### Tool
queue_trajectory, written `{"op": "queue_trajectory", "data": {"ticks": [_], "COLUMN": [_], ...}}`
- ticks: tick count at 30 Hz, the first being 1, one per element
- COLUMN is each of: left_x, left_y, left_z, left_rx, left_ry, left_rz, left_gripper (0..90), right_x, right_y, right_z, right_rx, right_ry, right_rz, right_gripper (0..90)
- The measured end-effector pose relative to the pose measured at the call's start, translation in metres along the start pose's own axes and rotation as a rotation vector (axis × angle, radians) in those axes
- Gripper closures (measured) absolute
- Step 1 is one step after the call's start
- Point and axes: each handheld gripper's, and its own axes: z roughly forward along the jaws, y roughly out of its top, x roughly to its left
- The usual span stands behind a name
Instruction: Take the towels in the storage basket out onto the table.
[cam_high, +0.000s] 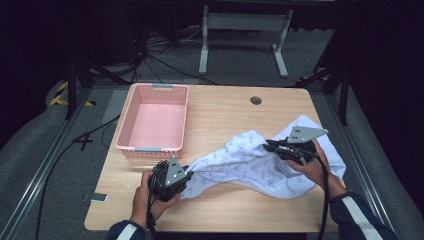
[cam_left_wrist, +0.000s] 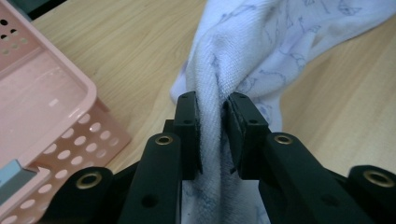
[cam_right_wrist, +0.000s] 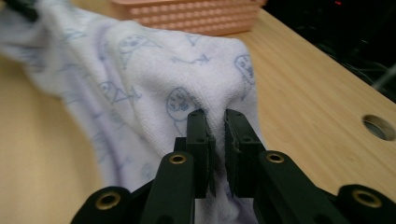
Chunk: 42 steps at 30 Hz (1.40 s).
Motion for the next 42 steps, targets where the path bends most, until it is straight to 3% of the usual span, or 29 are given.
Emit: {"op": "queue_trajectory", "data": {"ticks": [1, 3, 5, 6, 7, 9, 10, 11, 13, 15, 18, 22, 26, 29, 30, 31, 33, 36, 37, 42], "left_x": [-0.004, -0.016, -0.027, -0.027, -0.031, -0.035, -0.033, -0.030, -0.022, -0.013, -0.003, 0.018, 0.031, 0.031, 0.029, 0.027, 0.024, 0.025, 0.026, 0.032], "left_y": [-0.001, -0.003, -0.007, -0.007, -0.010, -0.014, -0.015, -0.017, -0.018, -0.017, -0.014, -0.016, -0.026, -0.028, -0.029, -0.029, -0.028, -0.028, -0.028, -0.035], "left_z": [-0.001, 0.000, 0.002, 0.002, 0.003, 0.002, 0.000, -0.002, -0.003, 0.001, 0.019, 0.037, 0.046, 0.054, 0.058, 0.061, 0.064, 0.060, 0.056, 0.020], "left_rx": [0.002, 0.043, 0.066, 0.066, 0.072, 0.077, 0.058, 0.038, 0.028, 0.020, 0.065, 0.111, 0.134, 0.176, 0.187, 0.197, 0.231, 0.204, 0.201, 0.076], "left_ry": [-0.048, -0.134, -0.197, -0.197, -0.234, -0.235, -0.239, -0.237, -0.198, -0.177, -0.169, -0.133, -0.147, -0.175, -0.214, -0.212, -0.189, -0.154, -0.137, -0.037], "left_rz": [0.023, 0.061, 0.042, 0.042, 0.029, -0.004, -0.028, -0.053, -0.086, -0.101, -0.078, -0.131, -0.196, -0.163, -0.164, -0.144, -0.116, -0.107, -0.113, -0.180], "left_gripper": [71.5, 68.8, 63.3, 59.0, 59.0, 46.8, 44.4, 42.7, 39.2, 38.9, 38.5, 39.6, 40.3, 46.9, 46.9, 55.6, 63.6, 84.0, 85.1, 85.7], "right_x": [0.006, 0.016, 0.024, 0.028, 0.028, 0.038, 0.043, 0.046, 0.052, 0.052, 0.052, 0.049, 0.045, 0.044, 0.044, 0.045, 0.045, 0.044, 0.043, 0.035], "right_y": [-0.005, -0.018, -0.035, -0.045, -0.045, -0.064, -0.073, -0.079, -0.090, -0.096, -0.100, -0.102, -0.105, -0.105, -0.104, -0.104, -0.103, -0.104, -0.104, -0.106], "right_z": [-0.010, -0.022, -0.028, -0.029, -0.029, -0.030, -0.032, -0.031, -0.032, -0.033, -0.032, -0.030, -0.031, -0.031, -0.031, -0.030, -0.030, -0.030, -0.030, -0.030], "right_rx": [-0.002, 0.050, 0.114, 0.148, 0.148, 0.232, 0.244, 0.261, 0.317, 0.313, 0.323, 0.325, 0.309, 0.306, 0.304, 0.305, 0.302, 0.308, 0.307, 0.312], "right_ry": [0.060, 0.096, 0.170, 0.191, 0.191, 0.237, 0.247, 0.256, 0.245, 0.245, 0.230, 0.191, 0.167, 0.157, 0.154, 0.148, 0.149, 0.136, 0.136, 0.082], "right_rz": [-0.028, -0.052, -0.082, -0.076, -0.076, -0.089, -0.061, -0.044, -0.068, -0.022, -0.013, 0.002, 0.024, 0.035, 0.033, 0.028, 0.027, 0.036, 0.043, 0.088], "right_gripper": [81.2, 81.1, 81.0, 80.8, 80.8, 79.5, 79.2, 78.9, 78.1, 78.2, 78.9, 79.0, 77.4, 76.1, 74.8, 74.2, 72.7, 74.3, 75.1, 75.6]}}
